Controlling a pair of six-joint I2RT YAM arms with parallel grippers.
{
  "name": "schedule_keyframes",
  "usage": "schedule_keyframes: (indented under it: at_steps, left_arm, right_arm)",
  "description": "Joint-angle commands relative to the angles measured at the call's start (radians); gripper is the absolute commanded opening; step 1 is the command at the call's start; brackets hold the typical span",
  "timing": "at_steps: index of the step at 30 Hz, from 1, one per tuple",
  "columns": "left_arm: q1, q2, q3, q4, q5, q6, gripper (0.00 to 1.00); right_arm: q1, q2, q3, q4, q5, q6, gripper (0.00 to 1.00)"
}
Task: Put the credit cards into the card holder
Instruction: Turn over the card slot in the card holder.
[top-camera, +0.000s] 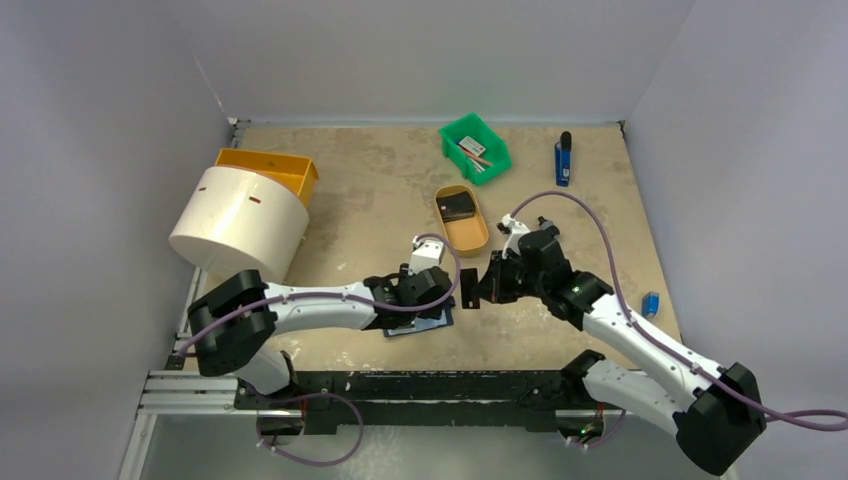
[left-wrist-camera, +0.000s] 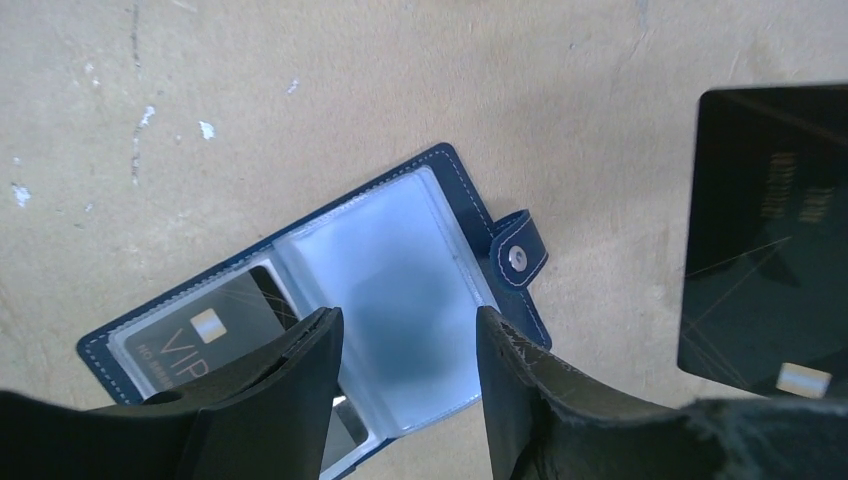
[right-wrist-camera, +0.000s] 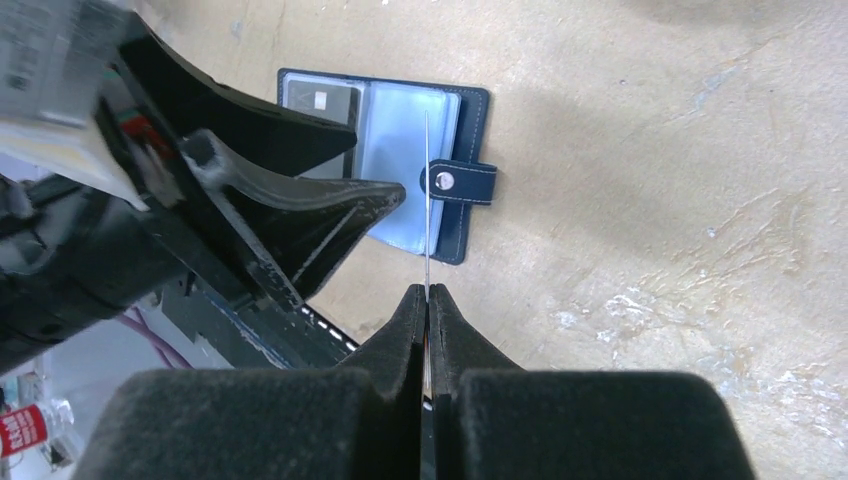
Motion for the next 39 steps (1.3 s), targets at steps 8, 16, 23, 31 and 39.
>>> schedule_keyframes:
  at_steps: [8,16,23,31,39]
  left_arm:
    - [-0.013,0.114,0.065,-0.019,-0.007,0.045,0.49]
    - [-0.014,0.166,0.047,-0.016,-0.016,0.042,0.39]
    - [-0.014,0.166,0.012,-0.015,-0.028,0.033,0.12]
    - [-0.014,0.103,-0.037,-0.008,-0.067,0.004,0.0]
    - [-0.014,0.033,-0.086,0.03,-0.091,-0.016,0.0]
  right_arm:
    - [0.002,-0.014,-0.017,0.005,0.035,0.026,0.0]
    - [0.002,0.002,-0.005,-0.007,0.03,0.015,0.0]
    - [0.003,0.025,-0.007,0.012,0.01,0.003,0.0]
    - [0.009,0.096,-0.016,0.093,-0.175,-0.033,0.0]
    - [0.043,0.232,0.017,0.106,-0.252,-0.041,0.0]
